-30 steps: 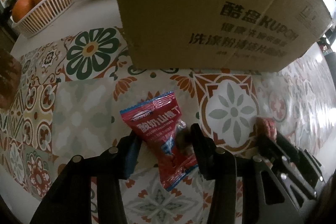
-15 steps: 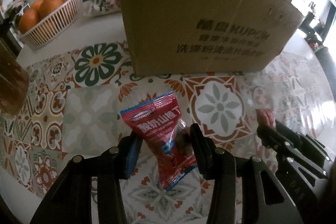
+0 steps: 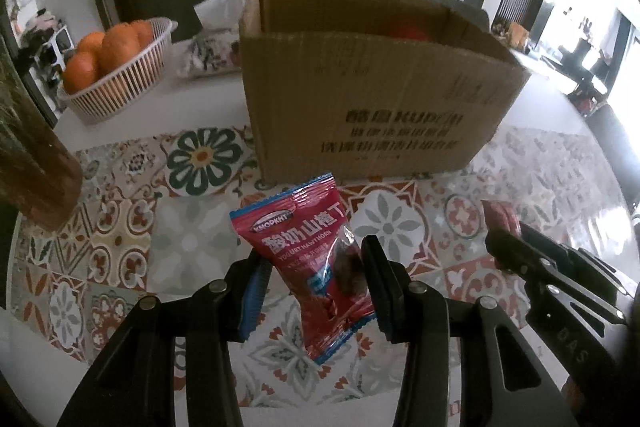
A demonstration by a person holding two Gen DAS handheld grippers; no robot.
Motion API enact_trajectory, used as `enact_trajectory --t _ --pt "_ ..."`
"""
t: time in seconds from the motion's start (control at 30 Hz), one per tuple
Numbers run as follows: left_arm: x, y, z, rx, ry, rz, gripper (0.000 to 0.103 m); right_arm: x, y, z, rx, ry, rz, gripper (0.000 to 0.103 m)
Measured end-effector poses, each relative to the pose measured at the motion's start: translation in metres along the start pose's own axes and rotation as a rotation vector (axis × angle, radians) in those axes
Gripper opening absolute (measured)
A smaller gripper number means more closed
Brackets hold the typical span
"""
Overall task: Organize soft objects
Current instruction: 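Carry the snack bag and candy over the box and lower them in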
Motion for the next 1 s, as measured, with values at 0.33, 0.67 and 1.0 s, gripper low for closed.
enact_trajectory --t 0.33,0.67,1.0 --pt "-0.038 0.010 0.008 0.009 0.001 0.087 0.045 -0.038 0.013 -0.007 -0.038 0.016 0.080 0.025" --pt "-0.069 0.025 0.017 0.027 -0.004 0.167 0.045 -0.069 0.032 -0.008 -0.052 0.029 0.156 0.025" --pt "-0.103 0.050 0.024 0.046 -0.002 0.265 0.045 -0.100 0.055 -0.011 -0.063 0.045 0.246 0.025"
Point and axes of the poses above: each gripper's, at about its wrist camera, not at the fingertips, and x roughly the way its jaws point, z to its right, y to its top, the point moved 7 cm from there along x, roughly the way its jaws point, and after that the axes turned 8 degrees about -z, right-handed, at the moved point
